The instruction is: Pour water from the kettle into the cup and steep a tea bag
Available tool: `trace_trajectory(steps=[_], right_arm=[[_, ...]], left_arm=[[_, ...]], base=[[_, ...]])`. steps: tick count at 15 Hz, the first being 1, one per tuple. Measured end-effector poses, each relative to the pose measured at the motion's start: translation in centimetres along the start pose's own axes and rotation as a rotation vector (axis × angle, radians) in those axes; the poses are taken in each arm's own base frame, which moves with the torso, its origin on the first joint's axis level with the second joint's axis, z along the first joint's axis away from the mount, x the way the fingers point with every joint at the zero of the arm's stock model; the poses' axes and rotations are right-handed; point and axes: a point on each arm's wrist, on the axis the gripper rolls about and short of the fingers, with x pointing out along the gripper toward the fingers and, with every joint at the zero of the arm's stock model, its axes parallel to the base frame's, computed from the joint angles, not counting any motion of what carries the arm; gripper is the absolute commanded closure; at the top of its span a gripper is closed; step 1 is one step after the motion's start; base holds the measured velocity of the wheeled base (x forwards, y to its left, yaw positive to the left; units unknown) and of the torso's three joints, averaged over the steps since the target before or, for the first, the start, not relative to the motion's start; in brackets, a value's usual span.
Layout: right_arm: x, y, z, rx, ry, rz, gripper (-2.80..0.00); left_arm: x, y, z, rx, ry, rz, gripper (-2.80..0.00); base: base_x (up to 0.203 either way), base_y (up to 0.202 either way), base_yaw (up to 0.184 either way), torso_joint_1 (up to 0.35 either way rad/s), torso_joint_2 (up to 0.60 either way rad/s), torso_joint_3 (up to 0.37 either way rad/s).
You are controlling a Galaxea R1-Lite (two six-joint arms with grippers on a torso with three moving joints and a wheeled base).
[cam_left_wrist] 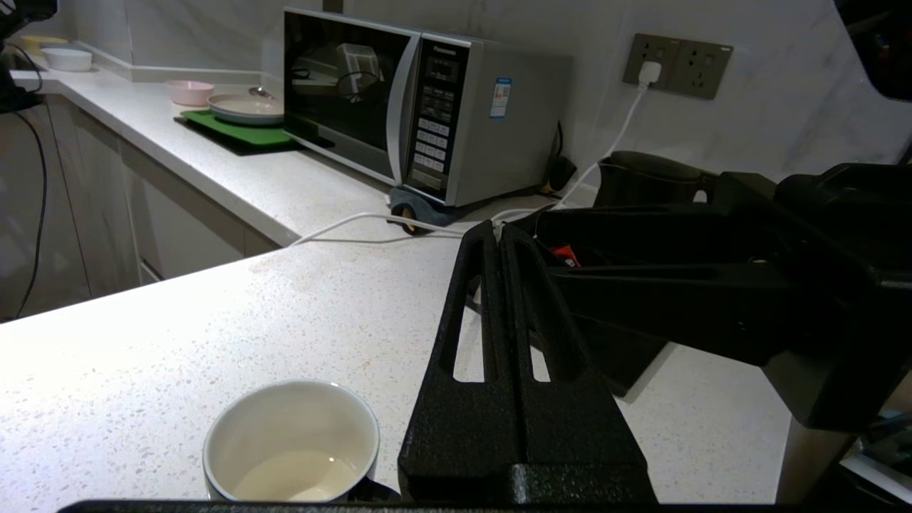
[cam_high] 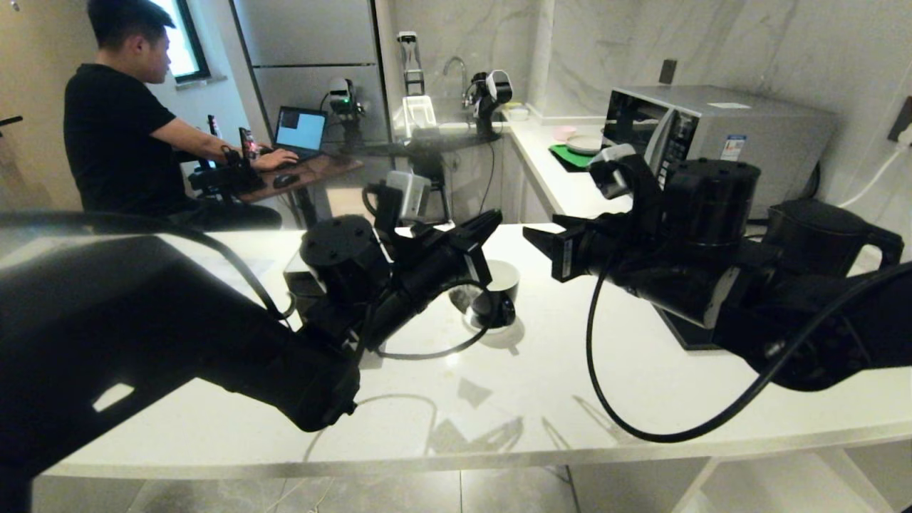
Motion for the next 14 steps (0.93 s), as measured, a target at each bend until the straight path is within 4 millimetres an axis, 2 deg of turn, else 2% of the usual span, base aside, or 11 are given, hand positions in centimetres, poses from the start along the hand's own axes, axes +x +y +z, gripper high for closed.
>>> trace_trajectory(steps=[10,14], right_arm=[[-1.5,-0.1,2.0,-0.002,-0.056,-0.007,-2.80],[-2.2,-1.0,2.5,0.007,-0.065,-0.158,-2.80]], left_arm=[[0.0,0.0,0.0,0.000,-0.001,0.001,0.00],[0.0,0.0,0.1,0.000,-0.003,0.004,0.00]], base=[[0.000,0.000,0.000,0.000,0.00,0.000],[0.000,0.000,0.000,0.000,0.00,0.000]])
